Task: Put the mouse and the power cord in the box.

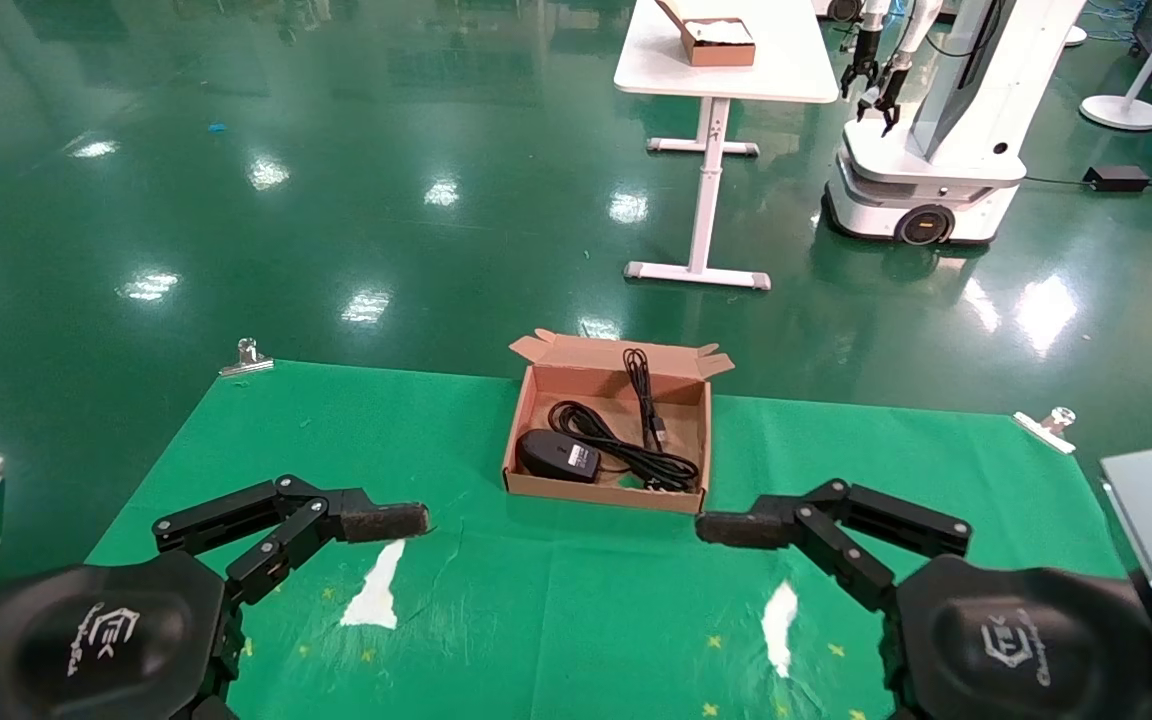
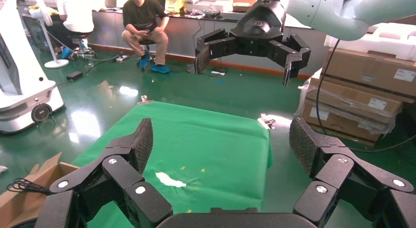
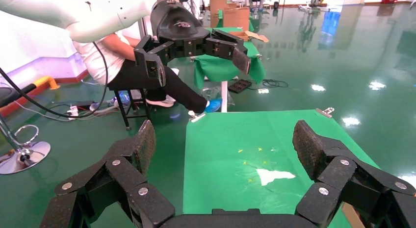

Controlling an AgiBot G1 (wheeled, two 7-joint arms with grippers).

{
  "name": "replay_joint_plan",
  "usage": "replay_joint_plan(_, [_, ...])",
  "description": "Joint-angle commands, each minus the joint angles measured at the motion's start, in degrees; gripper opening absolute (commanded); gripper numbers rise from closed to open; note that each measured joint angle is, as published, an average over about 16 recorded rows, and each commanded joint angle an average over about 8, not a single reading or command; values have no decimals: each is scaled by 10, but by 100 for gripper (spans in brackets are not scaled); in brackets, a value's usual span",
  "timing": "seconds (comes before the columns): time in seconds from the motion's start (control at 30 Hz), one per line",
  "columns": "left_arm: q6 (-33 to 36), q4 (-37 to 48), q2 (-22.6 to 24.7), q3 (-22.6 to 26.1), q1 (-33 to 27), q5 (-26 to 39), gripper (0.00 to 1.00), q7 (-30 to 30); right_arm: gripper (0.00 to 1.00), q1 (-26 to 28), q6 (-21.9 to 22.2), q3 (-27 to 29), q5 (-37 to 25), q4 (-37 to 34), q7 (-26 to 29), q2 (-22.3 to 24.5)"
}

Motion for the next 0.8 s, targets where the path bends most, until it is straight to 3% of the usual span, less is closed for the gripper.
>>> replay_joint_plan(0.03, [1, -1, -1, -1, 1, -1, 100, 0, 100, -4, 1, 2, 3, 3, 1, 0])
replay_joint_plan(0.8, [-5, 4, 4, 4, -3, 4, 100, 0, 100, 9, -2, -4, -6, -8, -4, 0])
